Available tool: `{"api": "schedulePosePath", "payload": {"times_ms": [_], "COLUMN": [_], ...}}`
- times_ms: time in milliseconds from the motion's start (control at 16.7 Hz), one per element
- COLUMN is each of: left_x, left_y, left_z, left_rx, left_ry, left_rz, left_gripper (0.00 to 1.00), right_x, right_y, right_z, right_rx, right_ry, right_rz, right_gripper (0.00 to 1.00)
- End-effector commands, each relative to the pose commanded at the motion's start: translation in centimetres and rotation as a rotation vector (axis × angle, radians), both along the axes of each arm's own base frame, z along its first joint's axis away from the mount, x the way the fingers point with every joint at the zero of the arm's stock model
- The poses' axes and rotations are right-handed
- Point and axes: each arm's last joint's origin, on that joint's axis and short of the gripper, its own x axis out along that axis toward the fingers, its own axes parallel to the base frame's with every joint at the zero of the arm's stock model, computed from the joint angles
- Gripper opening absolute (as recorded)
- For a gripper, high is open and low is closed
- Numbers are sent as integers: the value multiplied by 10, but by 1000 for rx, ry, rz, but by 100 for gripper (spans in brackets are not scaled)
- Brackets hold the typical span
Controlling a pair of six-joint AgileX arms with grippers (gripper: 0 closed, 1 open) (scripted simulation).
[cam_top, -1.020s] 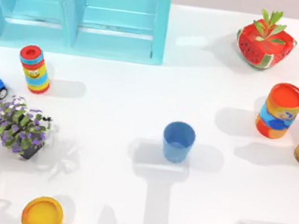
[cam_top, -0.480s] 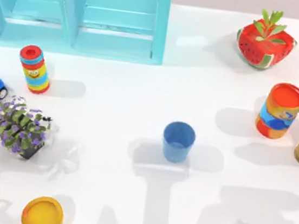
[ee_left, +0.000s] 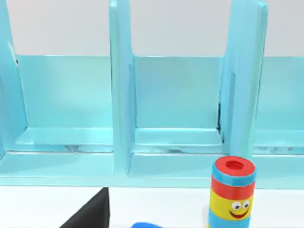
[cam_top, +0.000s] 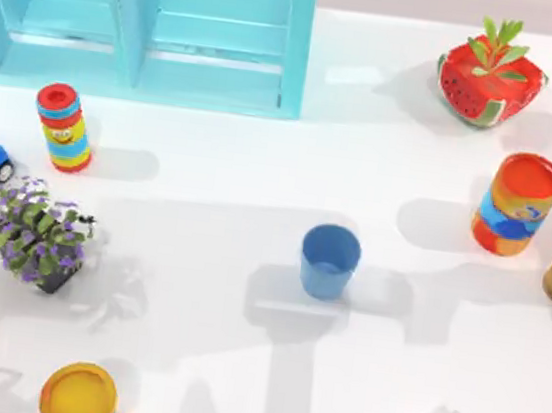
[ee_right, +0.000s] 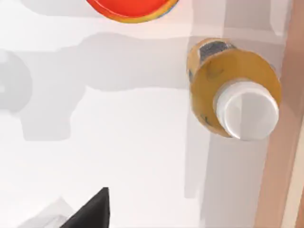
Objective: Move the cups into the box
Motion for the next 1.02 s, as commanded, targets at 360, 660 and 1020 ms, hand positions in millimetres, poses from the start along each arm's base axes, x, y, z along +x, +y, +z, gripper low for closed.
{"api": "schedulePosePath", "payload": {"times_ms": [360,660,1020], "left_x": [0,0,0], "left_y": [0,0,0], "left_z": [0,0,0], "left_rx": [0,0,0], "left_ry": [0,0,0], "left_rz": [0,0,0], "left_gripper": [100,100,100], "right_x": [14,13,8], "right_y": [92,180,221], "right_z": [-15,-51,-67], "right_rx": [-29,-67,-66], "right_ry": [60,116,107], "right_rz": [-18,-63,-65], "right_gripper": [100,100,100]}}
